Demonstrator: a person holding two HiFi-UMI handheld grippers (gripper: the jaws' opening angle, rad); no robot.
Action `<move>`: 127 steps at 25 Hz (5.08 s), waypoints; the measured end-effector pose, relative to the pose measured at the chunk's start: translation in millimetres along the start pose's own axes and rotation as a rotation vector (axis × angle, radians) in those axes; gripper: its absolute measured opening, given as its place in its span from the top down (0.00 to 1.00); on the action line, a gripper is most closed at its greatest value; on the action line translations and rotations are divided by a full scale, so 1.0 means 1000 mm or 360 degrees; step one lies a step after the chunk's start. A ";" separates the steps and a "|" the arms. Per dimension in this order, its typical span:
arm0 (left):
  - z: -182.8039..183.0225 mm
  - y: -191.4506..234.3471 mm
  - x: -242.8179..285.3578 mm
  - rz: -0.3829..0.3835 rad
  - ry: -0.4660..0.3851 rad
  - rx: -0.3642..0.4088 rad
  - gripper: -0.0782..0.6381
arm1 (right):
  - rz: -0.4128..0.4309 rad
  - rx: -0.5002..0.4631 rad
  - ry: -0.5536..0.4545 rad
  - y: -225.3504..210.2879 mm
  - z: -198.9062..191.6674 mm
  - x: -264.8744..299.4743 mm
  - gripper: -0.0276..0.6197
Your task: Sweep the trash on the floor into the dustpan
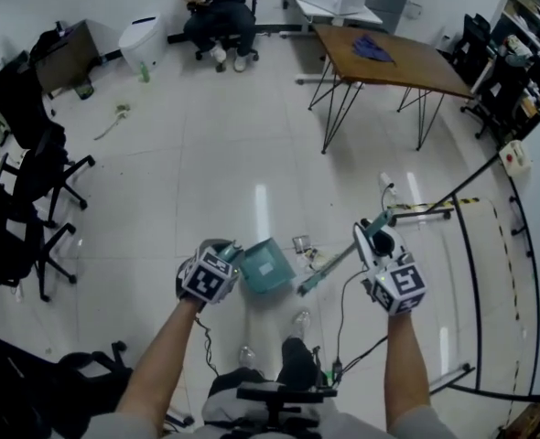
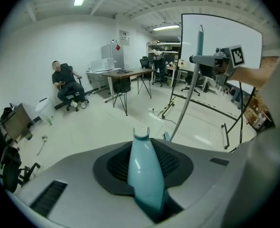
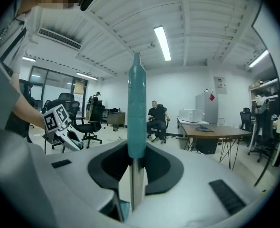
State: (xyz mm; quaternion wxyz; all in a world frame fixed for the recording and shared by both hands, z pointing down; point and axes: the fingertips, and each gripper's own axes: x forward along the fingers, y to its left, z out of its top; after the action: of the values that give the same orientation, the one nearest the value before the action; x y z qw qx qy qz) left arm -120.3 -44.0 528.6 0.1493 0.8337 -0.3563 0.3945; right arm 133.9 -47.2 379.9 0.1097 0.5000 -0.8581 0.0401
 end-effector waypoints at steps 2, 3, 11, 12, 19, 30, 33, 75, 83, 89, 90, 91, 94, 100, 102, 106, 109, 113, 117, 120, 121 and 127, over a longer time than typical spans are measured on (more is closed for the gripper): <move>0.004 -0.004 0.023 -0.0014 0.0048 0.0022 0.75 | 0.0029 -0.0032 0.0016 -0.025 -0.025 0.004 0.84; 0.007 -0.005 0.035 -0.0016 0.0067 0.0030 0.75 | 0.0047 -0.0054 0.0031 -0.039 -0.038 0.008 0.84; 0.044 -0.020 0.125 -0.0087 0.0209 0.0182 0.75 | 0.0159 -0.0162 0.0273 -0.117 -0.144 0.042 0.84; 0.046 -0.021 0.134 -0.0109 0.0217 0.0204 0.75 | 0.0168 -0.0168 0.0299 -0.121 -0.157 0.048 0.84; 0.061 -0.023 0.186 -0.0164 0.0228 0.0238 0.75 | 0.0193 -0.0250 0.0389 -0.129 -0.241 0.097 0.84; 0.068 -0.019 0.198 -0.0185 0.0242 0.0230 0.75 | 0.0227 0.0395 0.0044 -0.111 -0.232 0.147 0.84; 0.066 -0.016 0.196 -0.0187 0.0235 0.0223 0.74 | 0.0255 0.0496 -0.0003 -0.109 -0.221 0.156 0.84; 0.072 0.009 0.206 -0.0227 0.0287 0.0143 0.74 | 0.0313 0.0382 0.0019 -0.142 -0.198 0.195 0.85; 0.066 0.009 0.200 -0.0243 0.0285 0.0131 0.74 | 0.0414 0.0736 -0.0058 -0.098 -0.190 0.210 0.84; 0.058 0.015 0.190 -0.0270 0.0266 0.0179 0.74 | 0.0477 0.0675 -0.0052 -0.076 -0.167 0.214 0.85; 0.059 0.016 0.190 -0.0270 0.0269 0.0189 0.74 | 0.0476 0.0640 -0.0055 -0.078 -0.161 0.212 0.86; 0.059 0.018 0.190 -0.0266 0.0275 0.0193 0.74 | 0.0471 0.0605 -0.0060 -0.082 -0.156 0.210 0.86; 0.064 0.022 0.189 -0.0255 0.0290 0.0181 0.74 | 0.0438 0.0531 -0.0082 -0.104 -0.138 0.204 0.86; 0.083 0.018 0.199 -0.0243 0.0317 0.0175 0.74 | 0.0402 0.0342 -0.0107 -0.158 -0.123 0.203 0.86; 0.086 0.015 0.209 -0.0221 0.0331 0.0153 0.74 | 0.0417 0.0285 -0.0075 -0.172 -0.130 0.210 0.86; 0.093 0.014 0.221 -0.0193 0.0337 0.0129 0.74 | 0.0494 0.0170 -0.0003 -0.187 -0.159 0.226 0.86; 0.096 0.013 0.224 -0.0174 0.0331 0.0115 0.74 | 0.0603 0.0176 0.0032 -0.172 -0.184 0.232 0.86; 0.102 0.007 0.226 -0.0160 0.0334 0.0114 0.74 | 0.0616 0.0423 0.0060 -0.161 -0.202 0.228 0.85; 0.095 0.010 0.221 -0.0161 0.0336 0.0093 0.74 | 0.0606 0.0655 0.0043 -0.140 -0.206 0.220 0.84; 0.093 0.011 0.216 -0.0169 0.0340 0.0085 0.74 | 0.0627 0.0765 0.0016 -0.124 -0.198 0.217 0.84; 0.094 0.011 0.215 -0.0174 0.0338 0.0086 0.74 | 0.0637 0.0781 0.0008 -0.119 -0.195 0.216 0.84; 0.078 0.012 0.206 -0.0190 0.0330 0.0103 0.74 | 0.0655 0.0615 -0.0060 -0.100 -0.156 0.202 0.85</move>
State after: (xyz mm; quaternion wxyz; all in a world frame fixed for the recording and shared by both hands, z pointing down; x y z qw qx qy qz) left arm 3.7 -191.8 634.9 0.1817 0.8126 -0.2756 0.4803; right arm 147.3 -240.4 573.2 -0.0140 0.3276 -0.9199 0.2152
